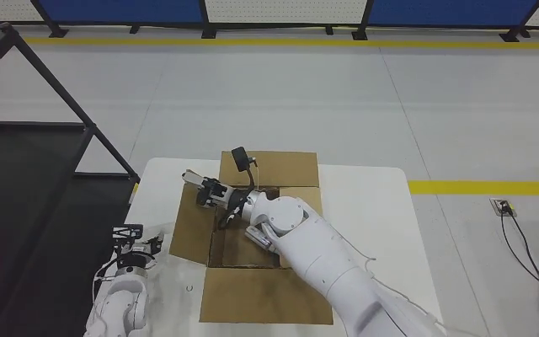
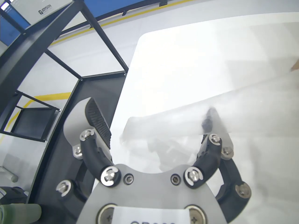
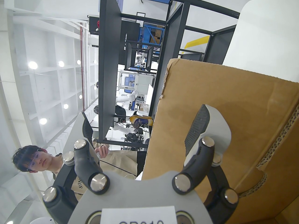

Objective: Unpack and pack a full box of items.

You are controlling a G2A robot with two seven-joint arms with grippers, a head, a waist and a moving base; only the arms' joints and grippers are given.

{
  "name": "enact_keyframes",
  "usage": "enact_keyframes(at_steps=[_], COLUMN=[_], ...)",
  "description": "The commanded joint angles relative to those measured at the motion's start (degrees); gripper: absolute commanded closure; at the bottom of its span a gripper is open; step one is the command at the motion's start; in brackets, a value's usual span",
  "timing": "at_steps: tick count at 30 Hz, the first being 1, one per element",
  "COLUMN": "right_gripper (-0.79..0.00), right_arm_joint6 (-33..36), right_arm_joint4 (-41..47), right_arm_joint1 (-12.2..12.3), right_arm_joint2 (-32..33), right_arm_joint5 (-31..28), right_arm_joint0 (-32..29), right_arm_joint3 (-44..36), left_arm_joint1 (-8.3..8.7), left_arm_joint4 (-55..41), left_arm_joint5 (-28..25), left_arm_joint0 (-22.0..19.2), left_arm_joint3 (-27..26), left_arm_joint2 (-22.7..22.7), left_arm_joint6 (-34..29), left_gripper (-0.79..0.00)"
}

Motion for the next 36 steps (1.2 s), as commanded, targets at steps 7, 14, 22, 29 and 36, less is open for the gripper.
enact_keyframes(at_steps=[7, 14, 22, 29, 36], right_gripper=[-0.785, -0.785, -0.785, -0.785, -0.785], right_arm_joint6=[1.13, 1.69, 2.26, 2.45, 2.42], right_arm_joint4=[-0.95, -1.67, -2.52, -3.53, -4.41], right_arm_joint1=[-0.24, -0.46, -0.66, -0.88, -1.07], right_arm_joint2=[1.0, 1.86, 2.77, 3.37, 4.0], right_arm_joint5=[0.94, 1.06, 1.04, 1.52, 1.87], right_arm_joint0=[0.25, 0.35, 0.31, 0.29, 0.27], right_arm_joint3=[0.11, 0.54, 0.92, 1.13, 1.3], left_arm_joint1=[-0.5, -1.12, -1.63, -1.63, -2.43], left_arm_joint4=[-1.89, -5.23, -8.75, -8.75, -8.7], left_arm_joint5=[2.42, 5.96, 2.98, 2.98, 9.73], left_arm_joint0=[-0.24, -0.77, -0.55, -0.55, -3.71], left_arm_joint3=[1.22, 1.99, 1.14, 1.14, 3.91], left_arm_joint2=[-0.92, -2.05, -1.51, -1.51, -1.27], left_arm_joint6=[-1.93, -3.4, -5.72, -5.72, -4.67], left_gripper=[-0.785, -0.785, -0.785, -0.785, -0.785])
